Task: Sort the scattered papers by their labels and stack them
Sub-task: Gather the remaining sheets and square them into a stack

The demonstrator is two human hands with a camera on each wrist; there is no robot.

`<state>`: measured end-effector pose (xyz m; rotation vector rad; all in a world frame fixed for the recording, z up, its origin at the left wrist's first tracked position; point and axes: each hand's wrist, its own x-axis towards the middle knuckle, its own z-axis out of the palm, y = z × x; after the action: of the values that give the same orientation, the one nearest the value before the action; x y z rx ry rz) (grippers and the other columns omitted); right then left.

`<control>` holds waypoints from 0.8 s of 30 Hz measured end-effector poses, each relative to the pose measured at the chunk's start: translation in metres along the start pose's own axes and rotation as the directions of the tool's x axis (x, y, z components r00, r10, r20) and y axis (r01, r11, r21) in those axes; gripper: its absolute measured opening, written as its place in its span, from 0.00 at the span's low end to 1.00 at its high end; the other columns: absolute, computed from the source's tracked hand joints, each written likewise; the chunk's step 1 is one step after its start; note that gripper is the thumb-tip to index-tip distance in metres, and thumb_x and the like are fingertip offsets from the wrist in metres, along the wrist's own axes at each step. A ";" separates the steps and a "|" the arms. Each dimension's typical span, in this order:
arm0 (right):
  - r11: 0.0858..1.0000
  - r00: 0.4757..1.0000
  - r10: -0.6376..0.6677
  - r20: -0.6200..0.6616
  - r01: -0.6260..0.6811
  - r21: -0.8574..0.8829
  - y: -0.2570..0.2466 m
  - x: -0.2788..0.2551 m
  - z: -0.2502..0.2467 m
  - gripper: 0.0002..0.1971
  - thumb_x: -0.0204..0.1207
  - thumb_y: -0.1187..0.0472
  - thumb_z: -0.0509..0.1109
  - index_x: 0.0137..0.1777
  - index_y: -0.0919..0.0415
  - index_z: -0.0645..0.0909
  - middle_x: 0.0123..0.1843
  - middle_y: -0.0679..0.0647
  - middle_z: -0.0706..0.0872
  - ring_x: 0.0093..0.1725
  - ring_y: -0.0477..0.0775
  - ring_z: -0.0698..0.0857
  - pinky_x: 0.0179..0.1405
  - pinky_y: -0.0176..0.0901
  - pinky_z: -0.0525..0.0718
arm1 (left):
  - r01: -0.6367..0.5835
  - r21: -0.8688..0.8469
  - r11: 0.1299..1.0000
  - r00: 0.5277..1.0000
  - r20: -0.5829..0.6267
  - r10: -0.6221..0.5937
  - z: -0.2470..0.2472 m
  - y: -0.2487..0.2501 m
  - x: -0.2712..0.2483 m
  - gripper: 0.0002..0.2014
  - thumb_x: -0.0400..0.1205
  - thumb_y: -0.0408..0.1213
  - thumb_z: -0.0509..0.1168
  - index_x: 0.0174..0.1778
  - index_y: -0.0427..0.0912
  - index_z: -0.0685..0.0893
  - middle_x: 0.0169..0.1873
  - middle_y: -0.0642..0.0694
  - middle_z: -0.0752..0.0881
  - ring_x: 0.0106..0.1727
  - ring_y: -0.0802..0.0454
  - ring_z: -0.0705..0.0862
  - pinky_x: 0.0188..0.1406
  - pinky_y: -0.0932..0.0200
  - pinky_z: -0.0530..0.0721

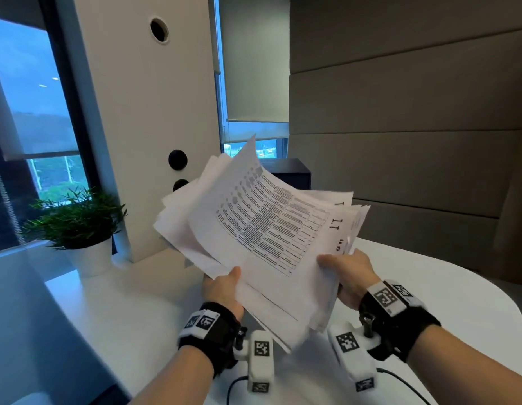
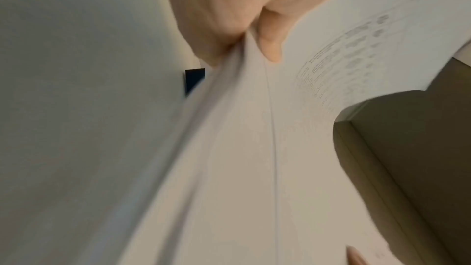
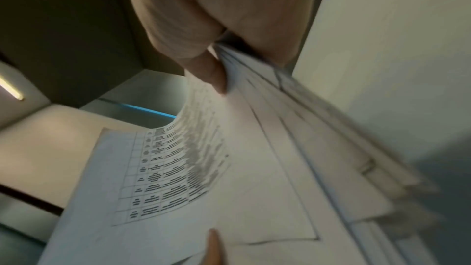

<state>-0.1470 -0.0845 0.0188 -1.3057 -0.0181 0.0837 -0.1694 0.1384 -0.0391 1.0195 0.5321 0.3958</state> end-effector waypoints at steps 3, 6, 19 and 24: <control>0.993 0.992 -0.112 0.056 0.114 -0.023 -0.008 -0.003 -0.014 0.19 0.69 0.80 0.71 0.60 0.70 0.81 0.54 0.67 0.89 0.52 0.70 0.88 0.56 0.64 0.85 | 0.061 -0.189 0.980 0.991 0.131 -0.036 -0.007 0.010 0.002 0.18 0.75 0.25 0.70 0.62 0.30 0.81 0.54 0.31 0.87 0.51 0.32 0.87 0.54 0.35 0.84; 0.985 0.969 -0.173 0.177 0.172 0.019 -0.015 0.000 -0.036 0.35 0.50 0.66 0.86 0.61 0.69 0.82 0.55 0.67 0.89 0.54 0.69 0.88 0.57 0.64 0.85 | 0.036 -0.288 0.957 0.973 0.228 0.032 -0.021 0.029 0.008 0.24 0.77 0.28 0.68 0.70 0.34 0.78 0.64 0.34 0.83 0.60 0.35 0.84 0.57 0.39 0.83; 0.967 0.952 -0.254 0.173 0.250 0.048 -0.001 0.016 -0.078 0.45 0.35 0.52 0.91 0.57 0.64 0.84 0.54 0.64 0.90 0.52 0.68 0.89 0.48 0.57 0.90 | -0.314 0.078 0.946 0.905 0.326 0.273 -0.063 0.063 0.003 0.30 0.60 0.32 0.82 0.58 0.34 0.85 0.55 0.36 0.89 0.59 0.38 0.86 0.70 0.38 0.73; 0.980 0.963 -0.184 0.197 0.165 0.111 0.003 0.015 -0.080 0.15 0.76 0.75 0.65 0.62 0.70 0.81 0.55 0.66 0.89 0.47 0.63 0.91 0.41 0.50 0.90 | -0.310 0.159 0.937 0.899 0.371 0.234 -0.059 0.052 -0.001 0.24 0.72 0.20 0.72 0.64 0.30 0.79 0.58 0.41 0.85 0.62 0.43 0.82 0.60 0.61 0.80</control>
<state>-0.1273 -0.1600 -0.0054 -1.1922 -0.3034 0.0681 -0.2082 0.2038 -0.0174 1.3493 0.1097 0.4010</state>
